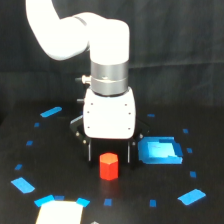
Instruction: Pick up the red object from the table
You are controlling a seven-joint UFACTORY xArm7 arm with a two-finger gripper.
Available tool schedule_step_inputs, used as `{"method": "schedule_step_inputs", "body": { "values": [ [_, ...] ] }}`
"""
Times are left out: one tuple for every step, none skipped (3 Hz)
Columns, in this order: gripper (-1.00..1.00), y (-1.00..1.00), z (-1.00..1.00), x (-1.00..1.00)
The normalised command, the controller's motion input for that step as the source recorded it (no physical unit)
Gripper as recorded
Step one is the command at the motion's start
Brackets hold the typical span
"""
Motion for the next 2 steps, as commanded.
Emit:
{"method": "schedule_step_inputs", "body": {
  "values": [
    [1.0, -1.0, -0.23, 0.04],
    [-1.0, 0.2, -0.8, 0.34]
  ]
}}
